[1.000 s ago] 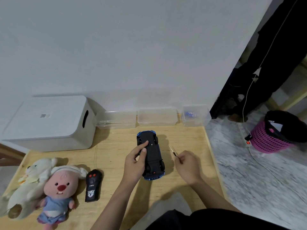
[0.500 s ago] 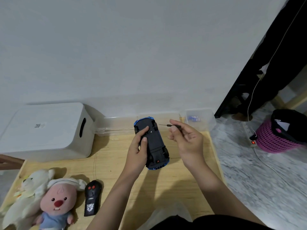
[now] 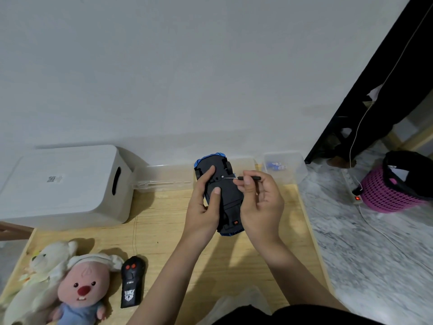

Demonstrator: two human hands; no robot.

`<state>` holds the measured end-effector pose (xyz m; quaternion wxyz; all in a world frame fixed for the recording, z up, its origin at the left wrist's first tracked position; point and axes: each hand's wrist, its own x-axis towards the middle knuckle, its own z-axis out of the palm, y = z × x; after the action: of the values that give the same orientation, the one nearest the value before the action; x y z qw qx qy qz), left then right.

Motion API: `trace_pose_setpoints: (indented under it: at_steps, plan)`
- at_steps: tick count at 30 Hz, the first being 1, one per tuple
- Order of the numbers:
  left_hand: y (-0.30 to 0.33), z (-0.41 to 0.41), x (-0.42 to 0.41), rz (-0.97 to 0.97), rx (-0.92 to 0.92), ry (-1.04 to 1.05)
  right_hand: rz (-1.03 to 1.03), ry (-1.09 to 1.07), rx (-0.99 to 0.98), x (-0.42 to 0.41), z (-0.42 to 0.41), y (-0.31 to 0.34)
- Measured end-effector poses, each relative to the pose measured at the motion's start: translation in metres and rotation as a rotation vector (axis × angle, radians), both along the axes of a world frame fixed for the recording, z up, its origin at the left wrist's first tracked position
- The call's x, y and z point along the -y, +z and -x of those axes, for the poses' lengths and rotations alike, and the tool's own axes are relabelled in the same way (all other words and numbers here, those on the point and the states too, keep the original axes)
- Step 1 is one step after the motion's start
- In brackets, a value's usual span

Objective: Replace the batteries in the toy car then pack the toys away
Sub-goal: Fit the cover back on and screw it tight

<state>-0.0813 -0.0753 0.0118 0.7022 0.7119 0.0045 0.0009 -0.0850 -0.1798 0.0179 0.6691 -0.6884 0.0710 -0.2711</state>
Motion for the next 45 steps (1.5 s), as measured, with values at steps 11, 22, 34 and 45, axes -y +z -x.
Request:
trace_pose_setpoints:
  at_steps: [11, 22, 34, 45]
  plan:
    - [0.008, 0.004, 0.002, -0.031, 0.039, -0.002, -0.044, -0.008, 0.025, 0.0, 0.0, 0.003]
    - [0.019, 0.012, 0.004, -0.008, 0.056, -0.001, -0.09, 0.02, 0.109, -0.001, 0.003, 0.01]
    - [0.02, 0.015, 0.0, -0.096, 0.074, 0.014, 0.345, 0.022, 0.197, 0.009, -0.004, 0.019]
    - [0.025, 0.016, -0.004, -0.125, 0.035, -0.051, 0.345, 0.276, 0.15, 0.035, -0.023, 0.044]
